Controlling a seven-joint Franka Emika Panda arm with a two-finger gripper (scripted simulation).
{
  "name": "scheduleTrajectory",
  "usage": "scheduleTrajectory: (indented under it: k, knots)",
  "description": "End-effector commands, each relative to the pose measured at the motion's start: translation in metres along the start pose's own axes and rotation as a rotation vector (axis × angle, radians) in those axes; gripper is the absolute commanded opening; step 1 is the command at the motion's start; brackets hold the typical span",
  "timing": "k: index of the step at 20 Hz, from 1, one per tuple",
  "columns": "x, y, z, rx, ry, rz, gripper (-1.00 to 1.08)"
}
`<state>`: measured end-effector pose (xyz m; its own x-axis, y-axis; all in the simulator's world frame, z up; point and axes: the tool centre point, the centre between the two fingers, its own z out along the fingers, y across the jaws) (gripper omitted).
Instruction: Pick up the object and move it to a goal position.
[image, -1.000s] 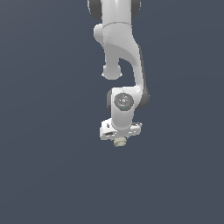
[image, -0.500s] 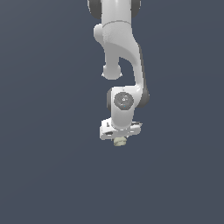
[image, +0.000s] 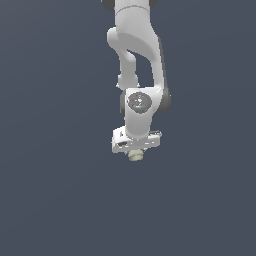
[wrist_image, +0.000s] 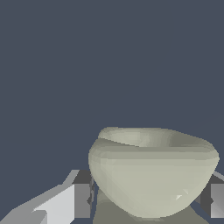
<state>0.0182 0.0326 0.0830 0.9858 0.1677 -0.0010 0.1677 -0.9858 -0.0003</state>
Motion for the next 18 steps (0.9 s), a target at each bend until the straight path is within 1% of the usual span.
scheduleTrajectory:
  k: [1,9,18]
  knots:
    - [-0.006,0.002,-0.017,0.0,0.001,0.0,-1.0]
    - [-0.032,0.011,-0.092,0.0,0.001,0.0,-1.0]
    - [-0.066,0.023,-0.192,0.0,0.001,0.0,-1.0]
